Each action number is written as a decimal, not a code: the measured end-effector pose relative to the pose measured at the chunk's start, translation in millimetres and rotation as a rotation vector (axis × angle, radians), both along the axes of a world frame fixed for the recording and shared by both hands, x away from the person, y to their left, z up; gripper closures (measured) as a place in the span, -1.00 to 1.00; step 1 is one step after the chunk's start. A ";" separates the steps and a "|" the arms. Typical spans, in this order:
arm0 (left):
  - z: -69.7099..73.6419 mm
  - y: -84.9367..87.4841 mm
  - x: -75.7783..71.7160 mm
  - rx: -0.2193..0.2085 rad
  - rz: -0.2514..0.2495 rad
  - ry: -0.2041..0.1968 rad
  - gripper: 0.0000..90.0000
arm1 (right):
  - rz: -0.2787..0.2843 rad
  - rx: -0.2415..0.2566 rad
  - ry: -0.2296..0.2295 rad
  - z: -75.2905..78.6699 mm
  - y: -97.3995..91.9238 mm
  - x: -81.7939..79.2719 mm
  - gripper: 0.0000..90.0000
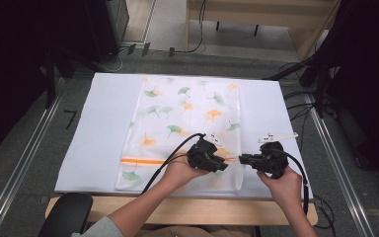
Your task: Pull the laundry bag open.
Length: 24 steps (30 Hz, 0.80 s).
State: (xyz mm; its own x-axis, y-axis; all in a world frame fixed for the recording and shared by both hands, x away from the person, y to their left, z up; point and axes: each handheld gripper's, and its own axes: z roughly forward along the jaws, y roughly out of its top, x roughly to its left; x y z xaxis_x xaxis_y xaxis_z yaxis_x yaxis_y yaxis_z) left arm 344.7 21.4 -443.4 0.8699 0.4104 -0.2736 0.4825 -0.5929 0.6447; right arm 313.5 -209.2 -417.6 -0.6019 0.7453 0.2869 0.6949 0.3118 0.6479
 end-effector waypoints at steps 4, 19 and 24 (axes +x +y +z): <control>-1.3 -1.0 2.1 -0.007 -0.002 -0.002 0.57 | 0.015 0.007 -0.004 1.2 0.9 -0.7 0.93; -0.4 -8.8 2.1 -0.028 -0.030 -0.007 0.61 | 0.041 0.017 -0.014 3.5 3.8 -2.0 0.93; -1.1 -11.6 1.2 -0.037 -0.014 0.000 0.70 | 0.043 0.012 -0.014 3.5 4.9 -2.2 0.93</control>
State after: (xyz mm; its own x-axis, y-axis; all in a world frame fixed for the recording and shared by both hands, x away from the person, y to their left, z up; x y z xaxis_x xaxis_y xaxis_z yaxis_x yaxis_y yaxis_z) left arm 345.9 9.8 -444.5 0.8753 0.3879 -0.2887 0.4746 -0.5752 0.6663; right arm 311.3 -204.3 -414.2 -0.6372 0.7154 0.2866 0.6719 0.3335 0.6613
